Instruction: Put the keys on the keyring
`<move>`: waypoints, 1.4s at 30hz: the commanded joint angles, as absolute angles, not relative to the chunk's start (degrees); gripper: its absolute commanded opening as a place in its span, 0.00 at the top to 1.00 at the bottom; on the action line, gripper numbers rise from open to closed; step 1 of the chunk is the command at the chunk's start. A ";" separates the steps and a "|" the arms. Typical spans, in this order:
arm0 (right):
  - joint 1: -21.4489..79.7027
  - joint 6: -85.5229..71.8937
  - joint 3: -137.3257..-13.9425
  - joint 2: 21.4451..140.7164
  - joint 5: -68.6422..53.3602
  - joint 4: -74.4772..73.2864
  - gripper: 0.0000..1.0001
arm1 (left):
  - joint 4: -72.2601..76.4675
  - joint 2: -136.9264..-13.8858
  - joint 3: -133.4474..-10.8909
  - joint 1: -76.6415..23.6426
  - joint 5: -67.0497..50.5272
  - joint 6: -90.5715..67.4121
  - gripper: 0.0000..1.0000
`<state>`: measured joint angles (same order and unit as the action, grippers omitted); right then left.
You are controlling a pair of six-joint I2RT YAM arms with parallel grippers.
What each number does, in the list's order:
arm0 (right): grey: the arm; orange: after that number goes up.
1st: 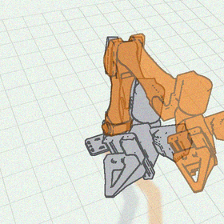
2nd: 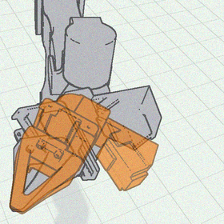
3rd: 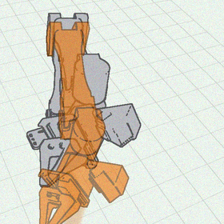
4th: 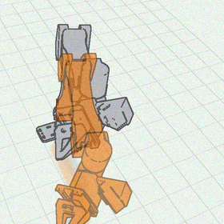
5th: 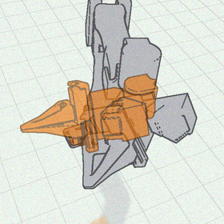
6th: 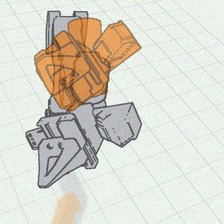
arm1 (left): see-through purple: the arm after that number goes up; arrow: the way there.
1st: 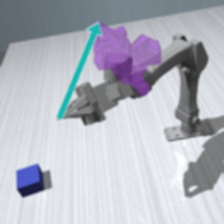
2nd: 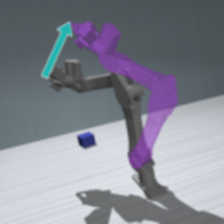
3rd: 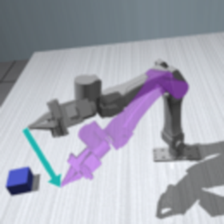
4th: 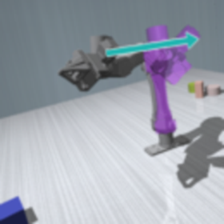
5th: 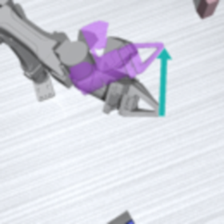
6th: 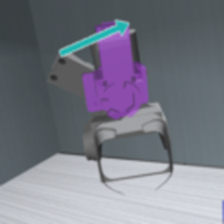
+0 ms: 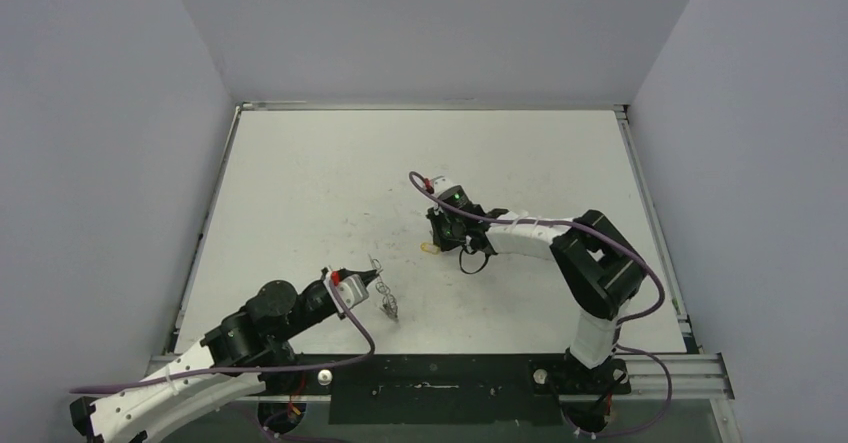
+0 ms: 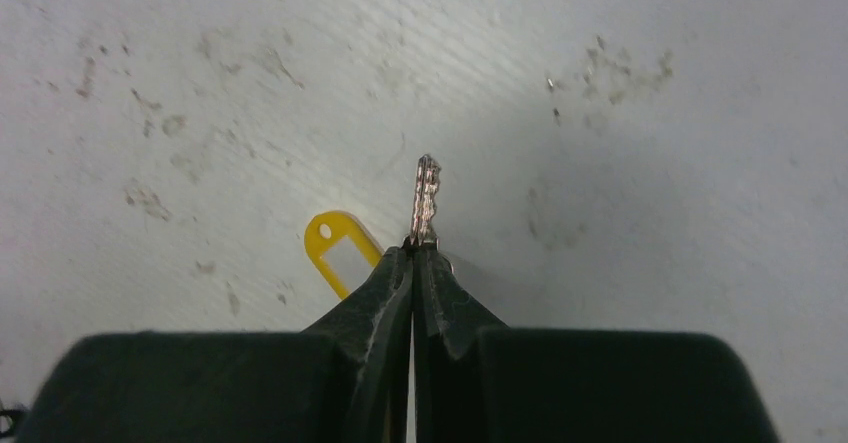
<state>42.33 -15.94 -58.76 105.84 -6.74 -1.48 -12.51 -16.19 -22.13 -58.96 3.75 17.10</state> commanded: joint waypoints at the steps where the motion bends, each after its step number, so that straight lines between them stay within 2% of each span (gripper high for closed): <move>1: 42.72 -17.02 -52.74 98.97 -0.31 -12.96 0.98 | -5.69 -18.61 -21.44 -59.25 2.15 17.35 1.00; 2: 42.70 -17.04 -51.87 96.97 -0.27 -13.63 0.93 | -4.94 -19.35 -21.14 -59.27 1.89 17.47 1.00; 7: 42.59 -18.34 -50.43 87.71 -0.18 -16.59 0.53 | 0.24 -23.85 -19.68 -59.30 0.08 17.57 1.00; 10: 42.11 -19.25 -51.01 84.87 -0.22 -18.11 0.49 | 3.52 -27.13 -19.43 -59.25 -1.57 17.66 1.00; 17: 41.66 -20.94 -51.38 85.42 -2.87 -19.97 0.56 | 8.52 -32.36 -18.65 -59.28 -3.82 17.22 1.00; 32: 43.35 -24.39 -51.09 91.90 -3.62 -17.49 0.59 | 9.00 -31.61 -17.94 -59.33 -4.11 16.83 1.00; 37: 44.99 -24.39 -52.01 93.33 -1.96 -17.44 0.73 | 8.20 -30.95 -18.10 -59.30 -3.86 16.87 1.00; 41: 45.71 -24.05 -52.35 93.15 -0.27 -18.22 0.99 | 8.13 -30.31 -18.02 -59.33 -3.43 17.01 1.00; 42: 45.89 -23.96 -52.50 92.80 0.61 -18.66 1.00 | 8.03 -30.12 -18.02 -59.33 -3.35 17.05 1.00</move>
<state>44.99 -23.70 -50.39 93.49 -2.96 -18.68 4.82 -31.27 -17.63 -59.09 -3.31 17.15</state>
